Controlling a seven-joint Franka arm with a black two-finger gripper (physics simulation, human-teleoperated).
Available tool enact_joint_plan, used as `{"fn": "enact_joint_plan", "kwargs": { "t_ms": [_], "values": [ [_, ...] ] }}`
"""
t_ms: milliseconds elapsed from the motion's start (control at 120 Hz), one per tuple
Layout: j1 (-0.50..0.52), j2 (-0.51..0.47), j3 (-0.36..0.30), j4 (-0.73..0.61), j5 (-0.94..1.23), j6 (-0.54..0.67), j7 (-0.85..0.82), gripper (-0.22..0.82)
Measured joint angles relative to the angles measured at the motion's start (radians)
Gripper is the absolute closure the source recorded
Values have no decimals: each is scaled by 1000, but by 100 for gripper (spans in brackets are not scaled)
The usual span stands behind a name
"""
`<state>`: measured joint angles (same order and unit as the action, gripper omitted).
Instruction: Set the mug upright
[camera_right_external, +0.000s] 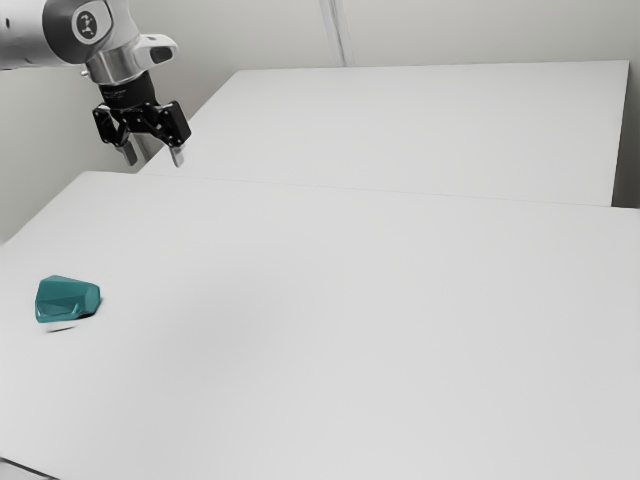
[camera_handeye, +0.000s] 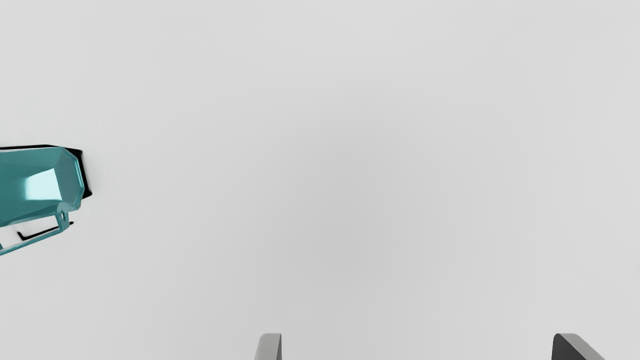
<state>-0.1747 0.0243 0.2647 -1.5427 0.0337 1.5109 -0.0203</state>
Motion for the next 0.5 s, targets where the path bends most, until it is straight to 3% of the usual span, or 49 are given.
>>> {"fn": "enact_joint_plan", "kwargs": {
  "t_ms": [500],
  "values": [
    [-34, -20, 6, 7, 1, -14, 3, 2]
  ]
}}
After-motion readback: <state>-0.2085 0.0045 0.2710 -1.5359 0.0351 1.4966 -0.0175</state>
